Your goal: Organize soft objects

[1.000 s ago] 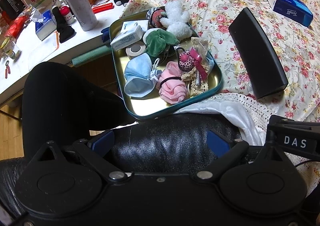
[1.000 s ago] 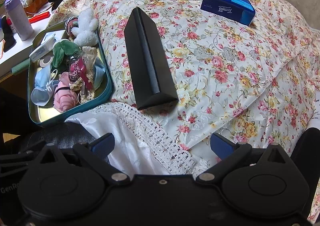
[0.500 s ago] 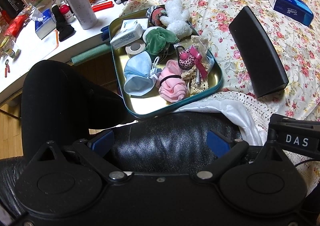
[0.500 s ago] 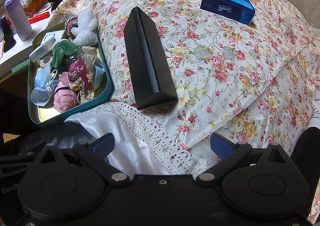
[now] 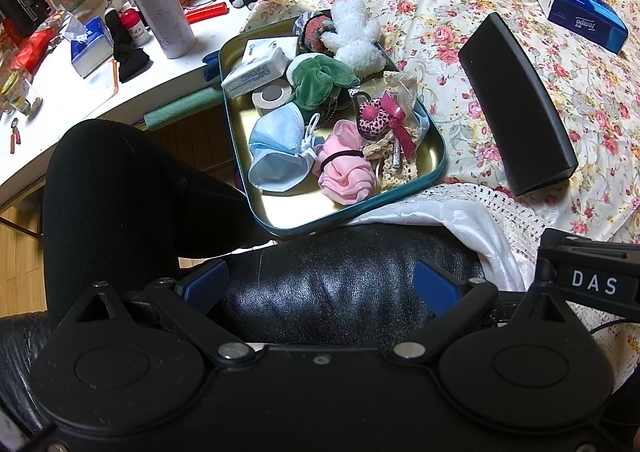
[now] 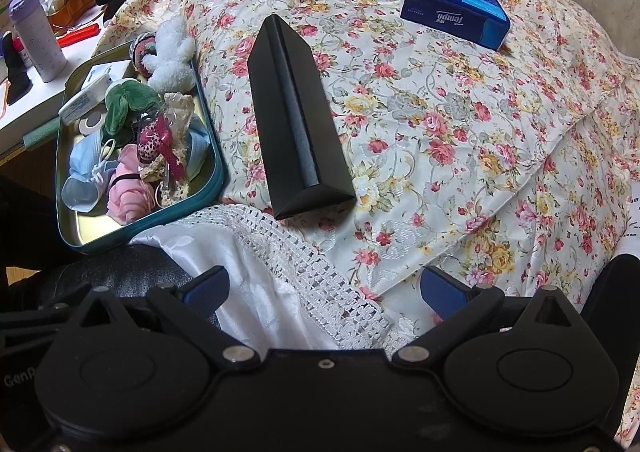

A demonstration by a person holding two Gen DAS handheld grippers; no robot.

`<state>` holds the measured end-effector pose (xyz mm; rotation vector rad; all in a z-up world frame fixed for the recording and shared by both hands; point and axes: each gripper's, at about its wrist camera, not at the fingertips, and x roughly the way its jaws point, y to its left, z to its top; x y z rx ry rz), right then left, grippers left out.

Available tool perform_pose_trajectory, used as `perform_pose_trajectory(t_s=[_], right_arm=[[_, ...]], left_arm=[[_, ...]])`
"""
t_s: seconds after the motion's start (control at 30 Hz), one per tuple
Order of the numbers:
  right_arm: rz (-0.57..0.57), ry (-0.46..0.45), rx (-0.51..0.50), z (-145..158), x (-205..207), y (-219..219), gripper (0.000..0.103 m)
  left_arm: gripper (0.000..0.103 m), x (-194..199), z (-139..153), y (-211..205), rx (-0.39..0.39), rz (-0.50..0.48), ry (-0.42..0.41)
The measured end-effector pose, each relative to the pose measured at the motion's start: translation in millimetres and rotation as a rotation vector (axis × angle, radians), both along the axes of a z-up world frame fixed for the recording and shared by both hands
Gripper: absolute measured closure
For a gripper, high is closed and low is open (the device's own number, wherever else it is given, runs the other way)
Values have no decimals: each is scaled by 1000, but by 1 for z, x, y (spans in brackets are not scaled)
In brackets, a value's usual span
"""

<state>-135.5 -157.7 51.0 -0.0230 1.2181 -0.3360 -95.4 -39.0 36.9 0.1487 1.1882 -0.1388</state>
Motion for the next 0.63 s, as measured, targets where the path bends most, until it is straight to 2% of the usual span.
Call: perform_pose_trajectory(t_s=[0.63], right_arm=[[1,-1,-5,1,-1,-1,1]], left_arm=[[7,-2,2,-2,17,1,-14]])
